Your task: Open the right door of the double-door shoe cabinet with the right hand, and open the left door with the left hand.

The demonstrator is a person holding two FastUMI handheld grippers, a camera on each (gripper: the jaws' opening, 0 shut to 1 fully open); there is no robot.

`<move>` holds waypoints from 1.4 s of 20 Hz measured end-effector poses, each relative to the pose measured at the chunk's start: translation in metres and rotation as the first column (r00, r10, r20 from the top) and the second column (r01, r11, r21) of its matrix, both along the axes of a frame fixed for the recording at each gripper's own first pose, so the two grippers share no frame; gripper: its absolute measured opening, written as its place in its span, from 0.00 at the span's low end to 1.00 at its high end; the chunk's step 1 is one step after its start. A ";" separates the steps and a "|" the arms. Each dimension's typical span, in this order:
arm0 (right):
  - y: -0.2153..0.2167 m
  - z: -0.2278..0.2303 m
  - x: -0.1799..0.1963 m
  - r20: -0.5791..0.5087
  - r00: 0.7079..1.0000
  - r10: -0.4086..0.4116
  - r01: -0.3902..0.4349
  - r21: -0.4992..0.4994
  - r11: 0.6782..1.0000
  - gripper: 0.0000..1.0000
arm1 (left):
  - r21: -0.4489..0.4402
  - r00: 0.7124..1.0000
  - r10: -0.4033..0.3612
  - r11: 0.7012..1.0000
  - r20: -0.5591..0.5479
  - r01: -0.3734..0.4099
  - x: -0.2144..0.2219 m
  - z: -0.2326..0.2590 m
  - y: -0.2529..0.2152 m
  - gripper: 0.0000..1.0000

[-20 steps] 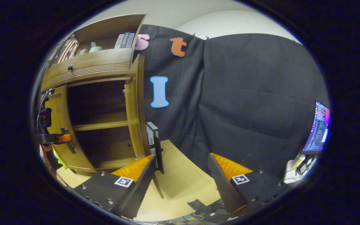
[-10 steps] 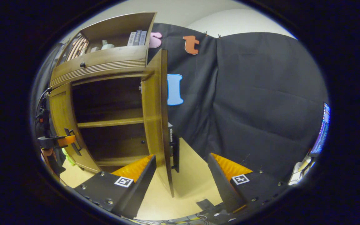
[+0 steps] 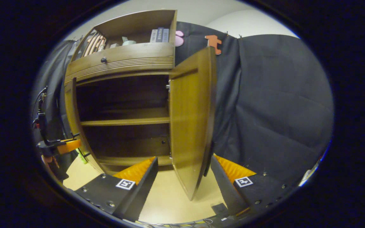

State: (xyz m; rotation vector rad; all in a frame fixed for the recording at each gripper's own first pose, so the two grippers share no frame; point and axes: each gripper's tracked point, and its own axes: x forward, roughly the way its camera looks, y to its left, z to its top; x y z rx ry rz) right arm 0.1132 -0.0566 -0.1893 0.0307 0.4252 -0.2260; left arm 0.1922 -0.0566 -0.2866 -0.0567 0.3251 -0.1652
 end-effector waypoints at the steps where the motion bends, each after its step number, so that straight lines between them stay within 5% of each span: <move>1: 0.008 -0.001 0.004 -0.003 1.000 0.019 -0.019 0.003 1.000 1.00 | -0.001 1.000 0.008 1.000 -0.001 -0.008 0.000 0.000 0.000 0.30; 3: 0.022 -0.004 0.011 -0.007 0.998 0.058 -0.058 0.008 0.998 0.94 | -0.005 1.000 0.029 1.000 -0.004 -0.029 0.001 0.000 0.001 0.30; 4: 0.028 -0.004 0.014 -0.008 0.997 0.076 -0.076 0.011 0.997 1.00 | -0.009 0.999 0.043 0.999 -0.005 -0.043 0.002 0.000 0.002 0.30; 6: 0.042 -0.007 0.019 -0.011 0.994 0.109 -0.109 0.020 0.994 0.94 | -0.019 0.998 0.070 0.997 -0.006 -0.070 0.004 -0.001 0.002 0.30; 13: 0.081 -0.016 0.036 -0.015 0.979 0.204 -0.203 0.078 0.976 0.99 | -0.008 0.988 0.154 0.988 -0.014 -0.154 -0.022 0.014 0.034 0.29; 16: 0.095 -0.019 0.038 -0.018 0.971 0.239 -0.236 0.086 0.968 0.99 | 0.028 0.983 0.185 0.982 -0.012 -0.185 -0.032 0.015 0.053 0.17; 28: 0.126 -0.031 0.051 -0.023 0.952 0.306 -0.301 0.120 0.946 0.99 | 0.047 0.941 0.339 0.940 0.002 -0.338 -0.056 0.025 0.128 0.08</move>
